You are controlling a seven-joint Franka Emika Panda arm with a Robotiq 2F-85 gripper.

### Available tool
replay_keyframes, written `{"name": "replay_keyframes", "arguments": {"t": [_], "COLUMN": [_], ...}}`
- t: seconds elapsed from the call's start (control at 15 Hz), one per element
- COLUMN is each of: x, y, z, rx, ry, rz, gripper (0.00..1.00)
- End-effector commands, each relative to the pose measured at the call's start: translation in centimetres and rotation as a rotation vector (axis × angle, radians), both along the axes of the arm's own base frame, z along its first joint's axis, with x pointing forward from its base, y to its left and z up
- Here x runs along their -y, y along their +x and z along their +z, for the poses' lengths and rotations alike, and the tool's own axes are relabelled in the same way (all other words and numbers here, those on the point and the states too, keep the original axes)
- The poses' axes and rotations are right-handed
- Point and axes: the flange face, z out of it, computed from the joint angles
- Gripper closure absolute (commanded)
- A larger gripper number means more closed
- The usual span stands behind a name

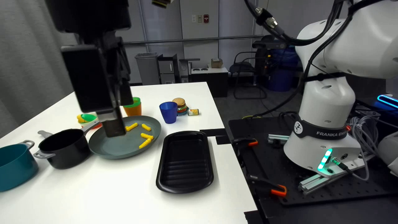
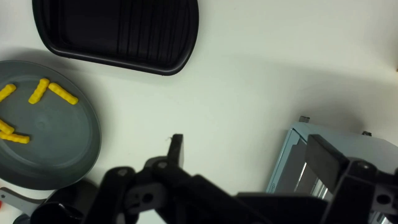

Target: Open the oven

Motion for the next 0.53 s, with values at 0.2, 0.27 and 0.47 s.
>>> {"name": "replay_keyframes", "arguments": {"t": [0.2, 0.27, 0.47], "x": [-1.4, -1.6, -2.2], "y": [3.8, 4.2, 5.2], "z": [-0.7, -0.7, -0.7], "rx": [0.02, 0.021, 0.027], "ry": [0.021, 0.023, 0.035], "rz": [-0.034, -0.034, -0.034], "gripper": [0.0, 0.0, 0.0]}}
